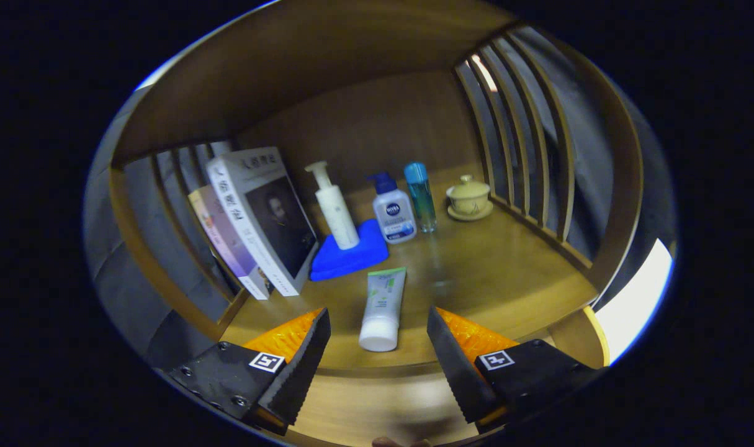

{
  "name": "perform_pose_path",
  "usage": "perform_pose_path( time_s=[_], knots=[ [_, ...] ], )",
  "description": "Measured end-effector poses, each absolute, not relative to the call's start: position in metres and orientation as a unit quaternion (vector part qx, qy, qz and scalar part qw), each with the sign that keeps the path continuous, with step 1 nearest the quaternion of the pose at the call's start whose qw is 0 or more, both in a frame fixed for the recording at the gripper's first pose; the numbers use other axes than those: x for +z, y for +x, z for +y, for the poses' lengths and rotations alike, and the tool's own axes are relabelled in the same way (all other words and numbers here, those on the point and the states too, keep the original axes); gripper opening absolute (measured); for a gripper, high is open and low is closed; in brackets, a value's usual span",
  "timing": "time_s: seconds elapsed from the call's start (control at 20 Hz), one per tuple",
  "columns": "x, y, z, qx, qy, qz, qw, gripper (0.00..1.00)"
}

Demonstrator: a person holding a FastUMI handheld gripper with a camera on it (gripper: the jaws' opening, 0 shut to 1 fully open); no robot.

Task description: Pull open the drawer, take out the items inside it, and place them on the countertop above the cabinet.

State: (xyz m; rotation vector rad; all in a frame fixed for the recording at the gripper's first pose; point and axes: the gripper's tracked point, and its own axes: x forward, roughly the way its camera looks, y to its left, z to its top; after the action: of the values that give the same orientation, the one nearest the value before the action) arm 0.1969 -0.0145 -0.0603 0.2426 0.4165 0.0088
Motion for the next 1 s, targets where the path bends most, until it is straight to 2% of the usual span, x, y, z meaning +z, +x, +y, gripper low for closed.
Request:
perform_pose_path(
  time_s=[0.25,0.55,1.0],
  knots=[
    [-0.025,0.147,0.002,0.024,0.100,0.115,0.988,0.98],
    [-0.013,0.085,-0.003,0.009,0.047,0.025,0.999,0.98],
    [-0.073,0.016,0.017,0.023,-0.004,0.015,1.000,0.98]
  ],
)
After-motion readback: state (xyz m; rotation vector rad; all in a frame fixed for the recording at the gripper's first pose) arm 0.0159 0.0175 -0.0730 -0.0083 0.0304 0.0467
